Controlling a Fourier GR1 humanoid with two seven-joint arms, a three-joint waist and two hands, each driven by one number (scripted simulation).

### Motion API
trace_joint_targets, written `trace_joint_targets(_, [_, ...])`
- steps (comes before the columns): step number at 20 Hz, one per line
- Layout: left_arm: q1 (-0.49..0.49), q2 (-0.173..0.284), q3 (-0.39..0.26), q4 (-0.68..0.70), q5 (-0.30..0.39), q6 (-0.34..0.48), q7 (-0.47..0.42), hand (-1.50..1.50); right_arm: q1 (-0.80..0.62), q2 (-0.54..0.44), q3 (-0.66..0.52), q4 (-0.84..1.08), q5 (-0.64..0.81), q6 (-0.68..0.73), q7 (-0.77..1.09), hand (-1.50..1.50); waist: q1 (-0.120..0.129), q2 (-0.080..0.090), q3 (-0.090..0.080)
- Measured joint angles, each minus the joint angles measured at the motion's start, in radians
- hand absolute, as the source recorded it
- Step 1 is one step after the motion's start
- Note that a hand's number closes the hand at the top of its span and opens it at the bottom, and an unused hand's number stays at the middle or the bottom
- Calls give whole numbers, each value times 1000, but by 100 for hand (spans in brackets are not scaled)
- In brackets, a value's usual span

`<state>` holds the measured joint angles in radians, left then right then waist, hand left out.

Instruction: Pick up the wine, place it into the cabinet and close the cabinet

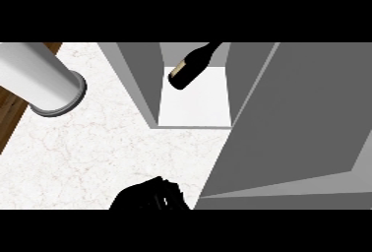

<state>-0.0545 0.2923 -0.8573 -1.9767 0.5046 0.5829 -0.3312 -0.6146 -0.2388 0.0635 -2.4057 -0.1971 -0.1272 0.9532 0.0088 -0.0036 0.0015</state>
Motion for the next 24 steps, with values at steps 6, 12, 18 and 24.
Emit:
trace_joint_targets(6, [118, 162, 77, -108, 70, -131, -42, 150, -18, 40, 80, 5, -29, 39, -4, 150, 6, 0, 0])
trace_joint_targets(12, [252, 309, 217, -180, 179, -283, -114, 150, -42, 137, 234, 11, -42, 24, 28, 150, 13, -3, -4])
trace_joint_targets(18, [395, 447, 443, -190, 322, -460, -186, 150, -111, 211, 402, 53, 9, -26, 52, 150, 18, -6, -5])
trace_joint_targets(24, [474, 541, 621, -171, 440, -618, -195, 150, -295, 231, 510, 277, 60, -138, -28, 150, 31, -3, -5])
